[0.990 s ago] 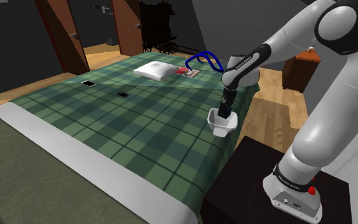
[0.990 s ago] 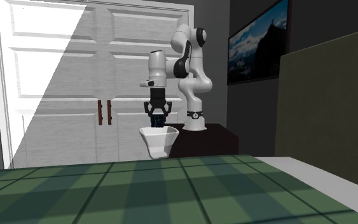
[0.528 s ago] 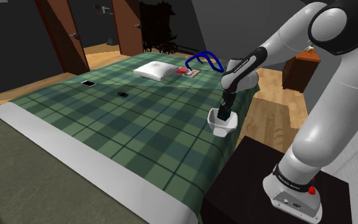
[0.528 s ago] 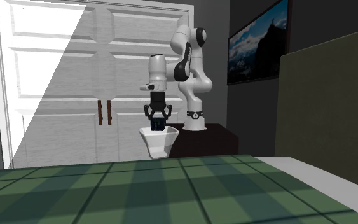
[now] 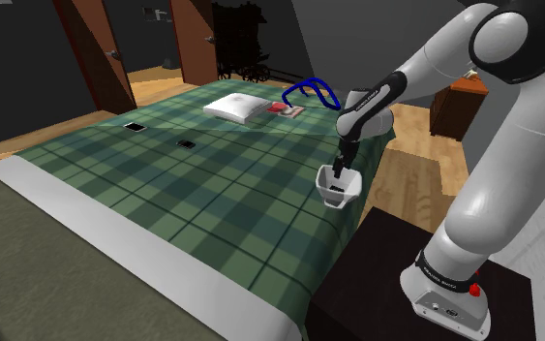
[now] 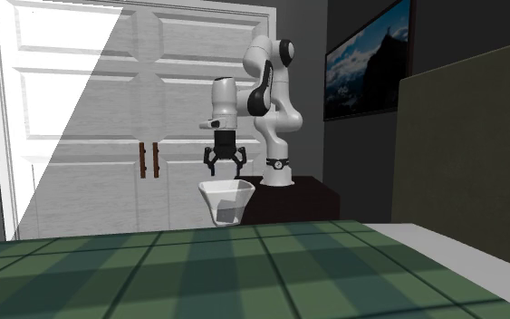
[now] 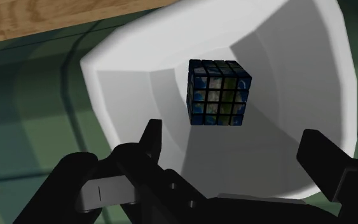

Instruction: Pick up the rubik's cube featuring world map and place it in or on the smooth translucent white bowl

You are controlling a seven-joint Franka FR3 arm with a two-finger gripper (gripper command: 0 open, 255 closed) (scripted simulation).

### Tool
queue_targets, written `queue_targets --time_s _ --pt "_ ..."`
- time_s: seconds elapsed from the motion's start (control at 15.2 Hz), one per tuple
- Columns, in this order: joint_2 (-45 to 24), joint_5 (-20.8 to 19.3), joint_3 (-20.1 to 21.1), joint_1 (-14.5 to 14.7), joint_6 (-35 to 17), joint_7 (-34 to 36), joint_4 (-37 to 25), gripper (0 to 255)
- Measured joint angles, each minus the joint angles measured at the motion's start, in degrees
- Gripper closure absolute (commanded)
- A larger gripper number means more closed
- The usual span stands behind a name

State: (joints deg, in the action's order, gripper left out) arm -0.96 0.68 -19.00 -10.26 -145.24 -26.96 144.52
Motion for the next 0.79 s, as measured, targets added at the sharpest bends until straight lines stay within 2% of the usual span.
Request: queue_targets --time_s 0.13,0.4,0.79 --pt "1.0 -0.6 0.0 0.0 1.1 0.4 -0.3 0" --pt "5.4 -2.7 0.1 -0.1 7.1 2.1 -2.1 0" --pt "6.5 -3.2 0.1 -0.2 8.0 2.4 -1.8 0"
